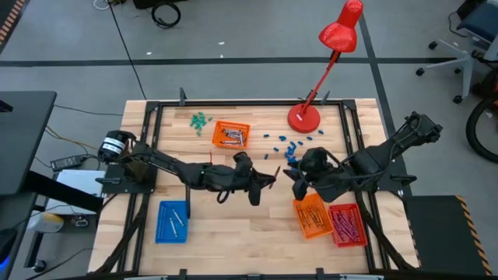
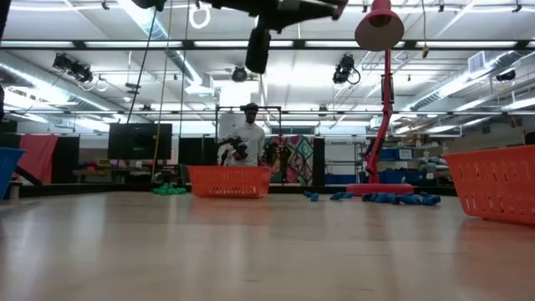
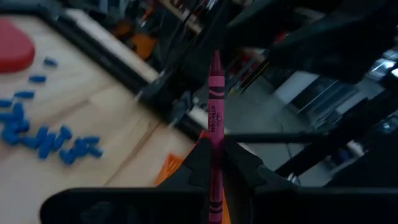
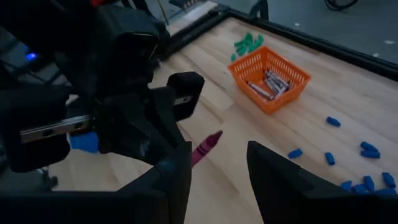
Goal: Sort crayons
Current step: Put the red crayon into the red bin
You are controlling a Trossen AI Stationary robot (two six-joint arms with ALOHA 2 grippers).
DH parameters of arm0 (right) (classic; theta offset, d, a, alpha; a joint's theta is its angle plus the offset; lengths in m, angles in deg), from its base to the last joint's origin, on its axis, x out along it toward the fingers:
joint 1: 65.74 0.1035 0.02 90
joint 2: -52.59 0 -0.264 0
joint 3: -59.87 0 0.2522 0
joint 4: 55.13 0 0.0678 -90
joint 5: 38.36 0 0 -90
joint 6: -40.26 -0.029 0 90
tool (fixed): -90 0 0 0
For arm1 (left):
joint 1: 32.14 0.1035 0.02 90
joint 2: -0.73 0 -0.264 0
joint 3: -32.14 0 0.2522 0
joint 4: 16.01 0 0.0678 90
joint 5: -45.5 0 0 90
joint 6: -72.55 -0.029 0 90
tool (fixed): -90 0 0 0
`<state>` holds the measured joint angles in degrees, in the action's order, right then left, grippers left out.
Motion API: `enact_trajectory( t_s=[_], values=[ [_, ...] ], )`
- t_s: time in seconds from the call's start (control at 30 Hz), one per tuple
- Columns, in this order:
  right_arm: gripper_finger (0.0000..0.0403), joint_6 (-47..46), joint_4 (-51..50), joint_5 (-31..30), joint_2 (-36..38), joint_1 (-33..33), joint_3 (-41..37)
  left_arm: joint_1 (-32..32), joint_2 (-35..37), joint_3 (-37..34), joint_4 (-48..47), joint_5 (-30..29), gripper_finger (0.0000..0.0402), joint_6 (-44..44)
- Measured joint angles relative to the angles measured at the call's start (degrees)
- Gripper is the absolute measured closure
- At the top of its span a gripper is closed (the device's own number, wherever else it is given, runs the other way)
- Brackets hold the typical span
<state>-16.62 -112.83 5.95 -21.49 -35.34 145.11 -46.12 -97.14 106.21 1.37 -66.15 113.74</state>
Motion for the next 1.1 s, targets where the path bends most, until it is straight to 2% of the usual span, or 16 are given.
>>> enact_trajectory(
  t_s=[0.43,1.1],
  values=[
    [0.0245,0.2,5.3,-1.2,1.3,-1.0,0.0,0.8,0.1,0.0,9.4,-0.3,0.0374,-6.7],
    [0.0245,10.5,19.0,2.2,1.1,-4.9,0.0,1.1,0.1,0.1,17.6,-0.3,0.0374,-11.0]
  ],
)
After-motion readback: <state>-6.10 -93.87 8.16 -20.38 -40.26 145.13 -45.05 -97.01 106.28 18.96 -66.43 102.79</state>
